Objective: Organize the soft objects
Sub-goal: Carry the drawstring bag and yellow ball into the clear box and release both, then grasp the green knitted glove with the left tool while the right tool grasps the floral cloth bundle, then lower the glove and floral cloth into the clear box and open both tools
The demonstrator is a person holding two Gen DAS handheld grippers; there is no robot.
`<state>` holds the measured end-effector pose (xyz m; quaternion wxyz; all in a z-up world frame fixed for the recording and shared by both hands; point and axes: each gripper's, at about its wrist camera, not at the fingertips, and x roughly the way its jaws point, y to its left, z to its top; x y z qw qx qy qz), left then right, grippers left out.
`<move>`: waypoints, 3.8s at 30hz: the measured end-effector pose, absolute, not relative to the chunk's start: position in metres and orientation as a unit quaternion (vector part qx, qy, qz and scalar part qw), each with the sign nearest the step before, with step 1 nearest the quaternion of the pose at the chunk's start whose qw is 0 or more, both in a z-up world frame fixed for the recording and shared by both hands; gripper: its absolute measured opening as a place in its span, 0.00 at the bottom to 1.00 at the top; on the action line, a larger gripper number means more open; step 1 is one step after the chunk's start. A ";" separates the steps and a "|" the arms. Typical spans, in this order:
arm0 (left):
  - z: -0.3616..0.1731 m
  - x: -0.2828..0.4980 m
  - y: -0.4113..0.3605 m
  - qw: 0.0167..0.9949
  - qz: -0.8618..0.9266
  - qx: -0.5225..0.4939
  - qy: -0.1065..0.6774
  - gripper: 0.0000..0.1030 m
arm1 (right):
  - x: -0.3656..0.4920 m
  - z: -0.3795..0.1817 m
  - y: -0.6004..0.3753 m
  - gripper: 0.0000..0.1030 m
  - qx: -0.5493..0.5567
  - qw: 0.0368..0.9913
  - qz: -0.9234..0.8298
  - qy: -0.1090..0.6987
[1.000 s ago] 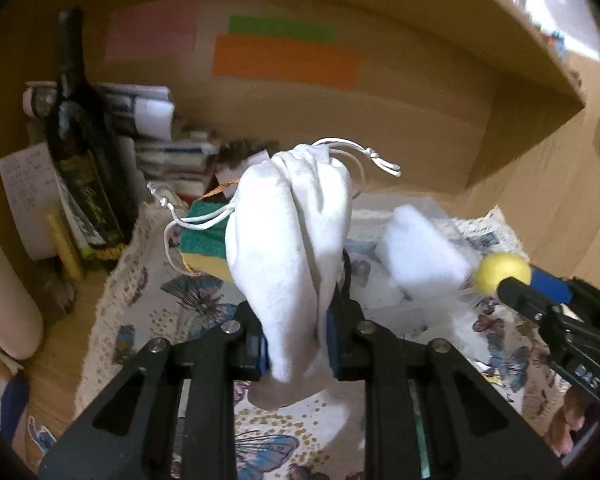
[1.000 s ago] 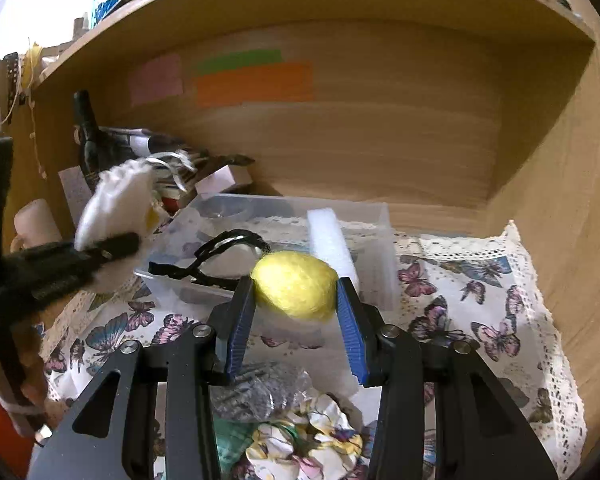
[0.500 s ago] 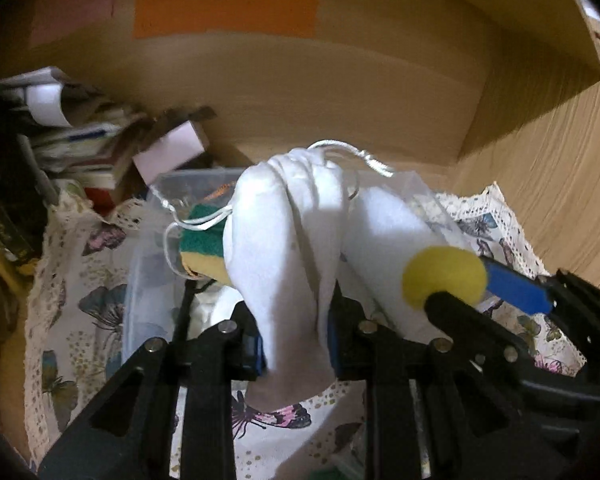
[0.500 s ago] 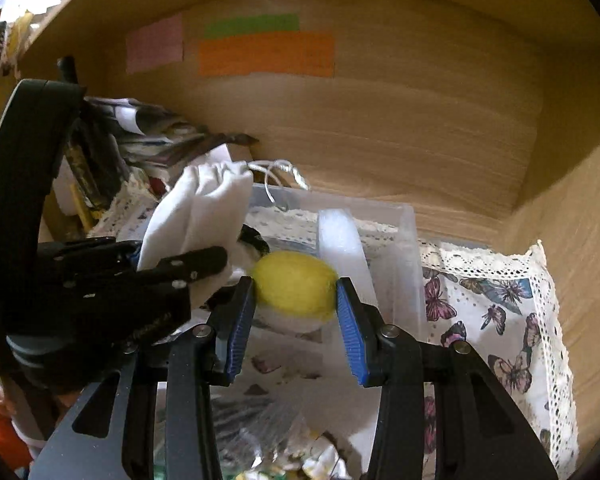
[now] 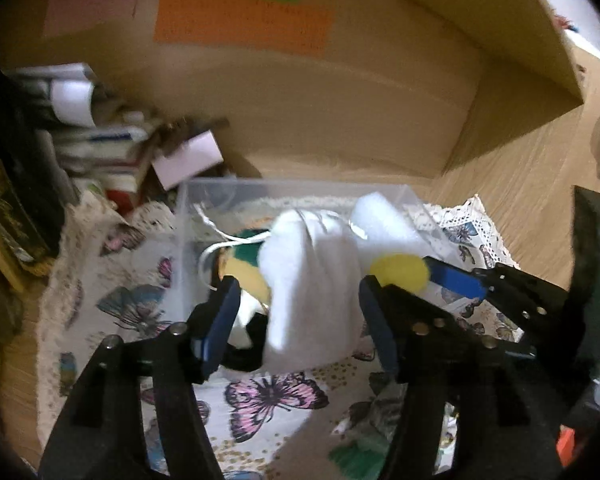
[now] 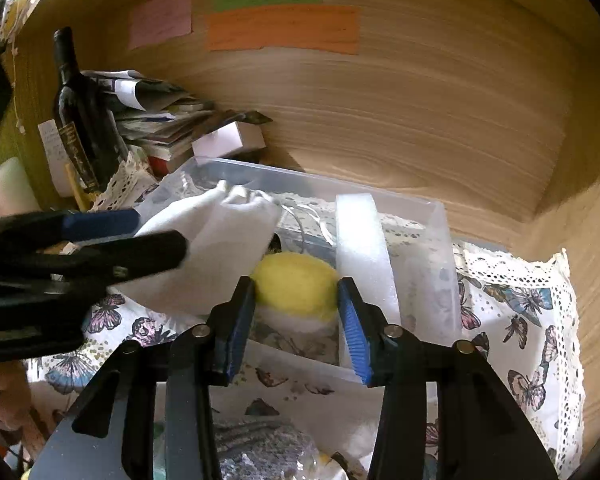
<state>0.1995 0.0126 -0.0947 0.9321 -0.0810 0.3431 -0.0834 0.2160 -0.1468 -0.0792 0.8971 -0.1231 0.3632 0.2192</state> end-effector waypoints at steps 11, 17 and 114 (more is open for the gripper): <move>-0.087 0.151 0.032 0.945 -0.043 -0.043 0.323 0.68 | 0.183 -0.062 -0.154 0.64 -0.135 0.908 0.210 0.337; -0.093 0.125 0.016 0.945 -0.059 -0.036 0.319 0.83 | 0.153 -0.050 -0.180 0.66 -0.125 0.919 0.191 0.323; -0.130 0.249 0.008 0.915 -0.049 -0.029 0.400 0.17 | 0.170 -0.086 -0.171 0.60 -0.080 0.888 0.246 0.380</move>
